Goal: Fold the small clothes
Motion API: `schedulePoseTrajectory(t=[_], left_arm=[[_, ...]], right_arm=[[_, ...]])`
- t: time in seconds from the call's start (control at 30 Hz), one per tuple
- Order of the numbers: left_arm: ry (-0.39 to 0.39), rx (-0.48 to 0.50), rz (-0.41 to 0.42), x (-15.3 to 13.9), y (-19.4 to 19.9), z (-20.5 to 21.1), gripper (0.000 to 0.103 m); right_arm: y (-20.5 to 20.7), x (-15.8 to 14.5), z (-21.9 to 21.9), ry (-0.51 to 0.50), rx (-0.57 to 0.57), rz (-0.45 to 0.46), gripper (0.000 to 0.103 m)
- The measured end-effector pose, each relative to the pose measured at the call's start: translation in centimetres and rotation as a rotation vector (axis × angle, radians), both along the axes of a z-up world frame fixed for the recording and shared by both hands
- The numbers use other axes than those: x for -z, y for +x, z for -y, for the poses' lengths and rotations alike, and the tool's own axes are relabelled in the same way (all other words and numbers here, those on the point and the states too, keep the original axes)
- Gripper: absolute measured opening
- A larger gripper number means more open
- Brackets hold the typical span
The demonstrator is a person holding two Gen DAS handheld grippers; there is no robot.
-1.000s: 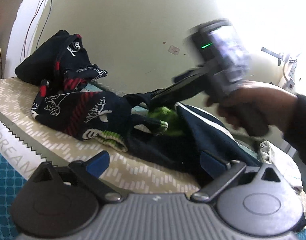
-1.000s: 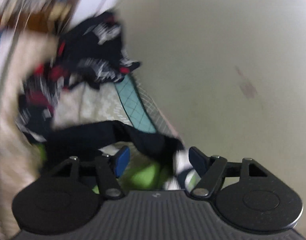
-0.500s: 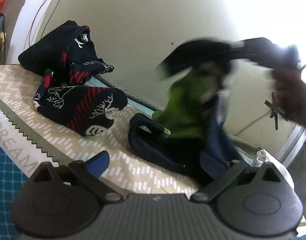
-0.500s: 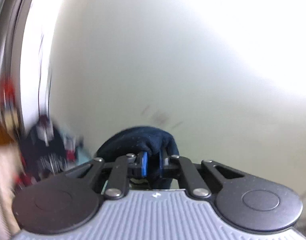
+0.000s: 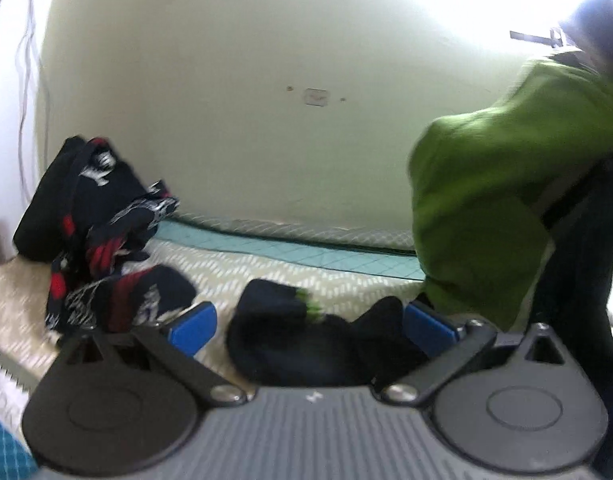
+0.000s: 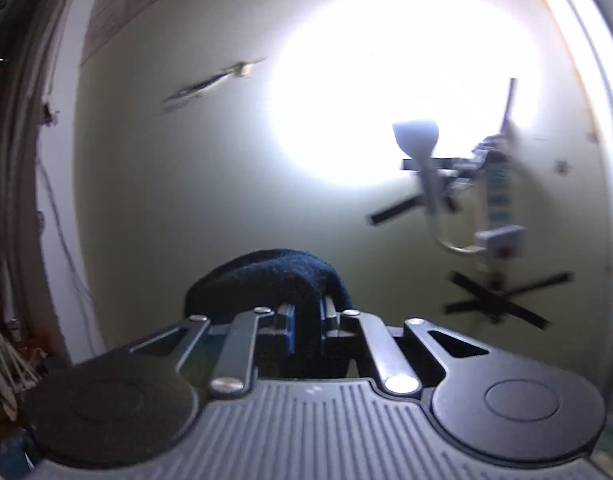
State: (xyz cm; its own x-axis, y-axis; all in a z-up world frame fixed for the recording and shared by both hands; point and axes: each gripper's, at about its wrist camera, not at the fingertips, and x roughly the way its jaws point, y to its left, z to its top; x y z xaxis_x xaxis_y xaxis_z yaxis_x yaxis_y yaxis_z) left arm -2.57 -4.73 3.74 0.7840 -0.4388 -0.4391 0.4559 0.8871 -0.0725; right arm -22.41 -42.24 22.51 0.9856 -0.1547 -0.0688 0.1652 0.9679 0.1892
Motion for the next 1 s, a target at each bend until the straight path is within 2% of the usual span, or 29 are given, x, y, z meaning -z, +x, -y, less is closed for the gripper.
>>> schedulePoseTrajectory(t=[0.1, 0.17, 0.43, 0.53, 0.57, 0.6, 0.67, 0.8, 0.9, 1.0], left_arm=[[0.034, 0.020, -0.011, 0.2, 1.1, 2.1, 0.103], [0.075, 0.044, 0.008, 0.4, 1.6, 4.2, 0.103], [0.261, 0.203, 0.088, 1.7, 2.1, 13.1, 0.103], [0.354, 0.237, 0.078, 3.0, 3.1, 15.6, 0.103], [0.365, 0.254, 0.050, 3.4, 3.6, 16.2, 0.103], [0.369, 0.276, 0.022, 3.7, 3.8, 16.6, 0.103], [0.378, 0.308, 0.011, 4.0, 3.5, 17.1, 0.103], [0.384, 0.406, 0.143, 3.1, 1.2, 17.4, 0.103], [0.433, 0.458, 0.257, 2.5, -0.1, 18.3, 0.103], [0.465, 0.494, 0.298, 2.6, -0.3, 19.4, 0.103]], right_arm=[[-5.8, 3.7, 4.8, 0.088, 0.128, -0.018, 0.000], [-9.3, 6.1, 7.0, 0.145, 0.172, -0.012, 0.000], [-15.9, 16.4, 10.5, 0.366, 0.324, -0.053, 0.000], [-17.5, 19.8, 11.2, 0.455, 0.358, -0.053, 0.003], [-17.9, 20.9, 11.3, 0.477, 0.366, -0.063, 0.010], [-18.2, 21.8, 11.3, 0.492, 0.378, -0.077, 0.040], [-19.3, 23.3, 11.1, 0.524, 0.418, -0.100, 0.070], [-22.4, 23.3, 10.2, 0.536, 0.357, -0.117, 0.070], [-23.1, 21.2, 8.8, 0.434, 0.324, -0.134, 0.070], [-20.2, 19.2, 7.1, 0.337, 0.221, -0.153, 0.070]])
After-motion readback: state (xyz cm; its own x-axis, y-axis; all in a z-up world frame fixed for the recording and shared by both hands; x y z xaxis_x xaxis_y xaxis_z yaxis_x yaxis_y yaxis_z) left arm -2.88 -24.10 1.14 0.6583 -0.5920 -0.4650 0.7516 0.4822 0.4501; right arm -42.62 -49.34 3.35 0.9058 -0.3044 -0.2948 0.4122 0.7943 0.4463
